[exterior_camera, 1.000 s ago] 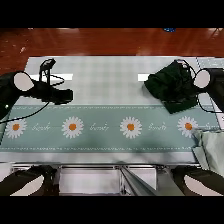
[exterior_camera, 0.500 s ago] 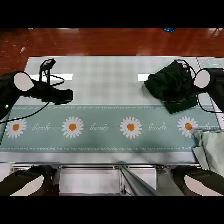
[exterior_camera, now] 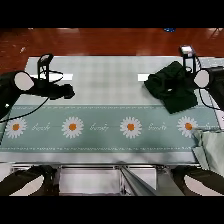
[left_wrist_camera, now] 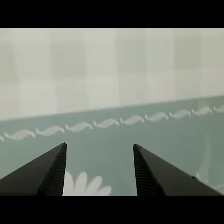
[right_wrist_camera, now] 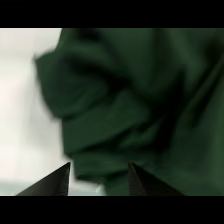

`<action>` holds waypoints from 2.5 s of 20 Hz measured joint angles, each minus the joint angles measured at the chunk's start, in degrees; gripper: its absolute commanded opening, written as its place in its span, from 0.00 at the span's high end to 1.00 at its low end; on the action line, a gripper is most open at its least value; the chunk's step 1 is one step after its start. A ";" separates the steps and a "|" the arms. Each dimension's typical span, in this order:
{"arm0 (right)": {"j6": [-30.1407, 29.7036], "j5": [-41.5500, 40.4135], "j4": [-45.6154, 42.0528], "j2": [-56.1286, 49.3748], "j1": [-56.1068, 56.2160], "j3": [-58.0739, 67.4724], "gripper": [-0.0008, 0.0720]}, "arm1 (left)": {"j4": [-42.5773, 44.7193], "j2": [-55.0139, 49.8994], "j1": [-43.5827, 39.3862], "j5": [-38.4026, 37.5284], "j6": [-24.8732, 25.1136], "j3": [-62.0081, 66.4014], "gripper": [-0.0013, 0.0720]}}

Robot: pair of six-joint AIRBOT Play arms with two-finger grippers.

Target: Fold the shirts.

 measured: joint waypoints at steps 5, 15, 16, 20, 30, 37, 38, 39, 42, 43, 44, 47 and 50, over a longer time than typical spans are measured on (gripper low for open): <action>9.01 -6.27 -10.34 -10.19 -4.70 9.07 0.42 | 2.38 -0.20 0.59 4.46 -1.46 0.70 0.29; 3.28 3.10 -2.89 -36.39 -10.10 26.93 0.46 | 3.17 -0.20 0.70 5.79 -2.38 0.79 0.29; 2.91 3.80 -2.62 -37.35 -10.14 27.34 0.63 | 3.17 -0.20 0.70 5.79 -2.71 0.79 0.29; 0.00 7.67 -0.61 -38.62 -10.27 28.46 0.96 | 3.17 -0.09 1.38 4.57 -4.11 2.51 0.29; -6.49 10.64 8.28 -20.35 -9.29 38.29 0.96 | 0.50 14.38 12.02 -11.43 -1.90 6.51 0.29; -9.31 7.58 10.19 -7.26 -3.15 52.24 0.96 | -5.68 28.26 13.14 -10.32 -1.64 -7.19 0.29; -9.40 6.43 10.21 -5.75 -1.86 53.66 0.96 | -6.10 28.98 13.20 -10.38 -1.66 -8.20 0.29; -9.55 5.03 10.23 -4.31 -0.52 54.64 0.96 | -6.60 29.53 13.20 -10.23 -1.64 -8.98 0.29; -9.99 1.33 10.43 -0.81 4.28 56.19 0.96 | -7.39 30.32 13.20 -9.38 -1.64 -10.23 0.29; -10.05 -0.07 10.43 0.11 6.10 56.50 0.96 | -7.61 30.47 13.20 -8.98 -1.64 -10.45 0.29; -10.25 -1.14 10.43 0.79 7.96 56.72 0.96 | -7.76 30.56 13.20 -8.52 -1.62 -10.58 0.29; -10.45 0.15 10.60 1.57 13.07 56.85 0.96 | -7.93 30.75 13.20 -7.87 -1.64 -10.86 0.29; -10.45 5.68 11.87 1.77 18.01 53.99 0.96 | -7.98 30.80 13.20 -7.65 -1.62 -10.95 0.29</action>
